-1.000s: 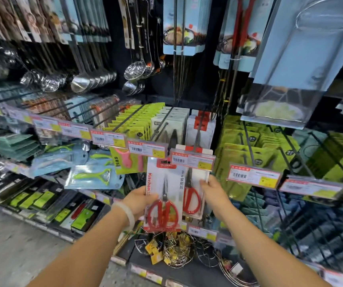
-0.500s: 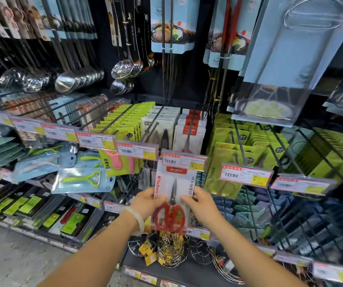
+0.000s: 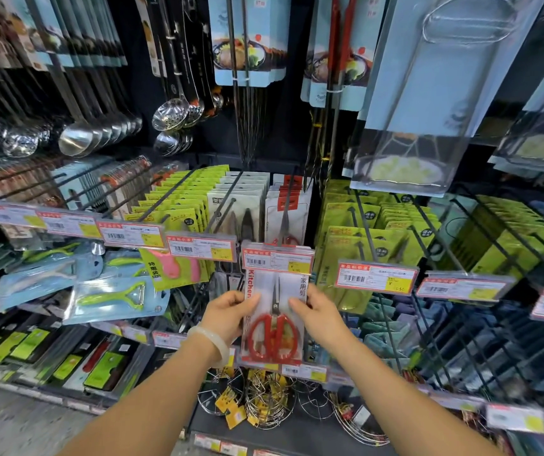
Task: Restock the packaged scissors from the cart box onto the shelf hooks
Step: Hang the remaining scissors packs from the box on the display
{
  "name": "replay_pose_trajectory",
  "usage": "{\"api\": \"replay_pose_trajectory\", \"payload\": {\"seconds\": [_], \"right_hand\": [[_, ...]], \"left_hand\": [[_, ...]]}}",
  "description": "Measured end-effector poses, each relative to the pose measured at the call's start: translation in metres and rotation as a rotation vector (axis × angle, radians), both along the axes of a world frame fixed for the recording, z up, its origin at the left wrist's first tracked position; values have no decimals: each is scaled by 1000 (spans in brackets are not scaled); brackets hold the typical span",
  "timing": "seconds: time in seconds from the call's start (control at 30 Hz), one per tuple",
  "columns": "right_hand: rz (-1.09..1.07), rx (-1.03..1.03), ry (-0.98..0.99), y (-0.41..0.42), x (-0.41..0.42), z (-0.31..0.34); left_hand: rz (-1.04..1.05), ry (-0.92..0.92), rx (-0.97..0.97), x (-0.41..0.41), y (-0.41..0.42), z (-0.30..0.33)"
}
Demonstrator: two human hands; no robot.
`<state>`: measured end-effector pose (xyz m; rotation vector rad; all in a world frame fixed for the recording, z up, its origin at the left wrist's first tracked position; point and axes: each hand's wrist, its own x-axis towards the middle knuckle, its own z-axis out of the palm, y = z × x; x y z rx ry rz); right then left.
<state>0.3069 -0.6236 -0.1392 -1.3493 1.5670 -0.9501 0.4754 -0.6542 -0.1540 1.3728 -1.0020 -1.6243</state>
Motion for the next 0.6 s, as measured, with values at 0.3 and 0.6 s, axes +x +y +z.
{"api": "replay_pose_trajectory", "payload": {"seconds": [0.3,0.6], "right_hand": [[-97,219,231,-21,-6,-3],[-17,340,640,30,-70,-44]], "left_hand": [[54,-321,-14,-12,-15,3],[-678,-1150,-190,-91,21,-16]]}}
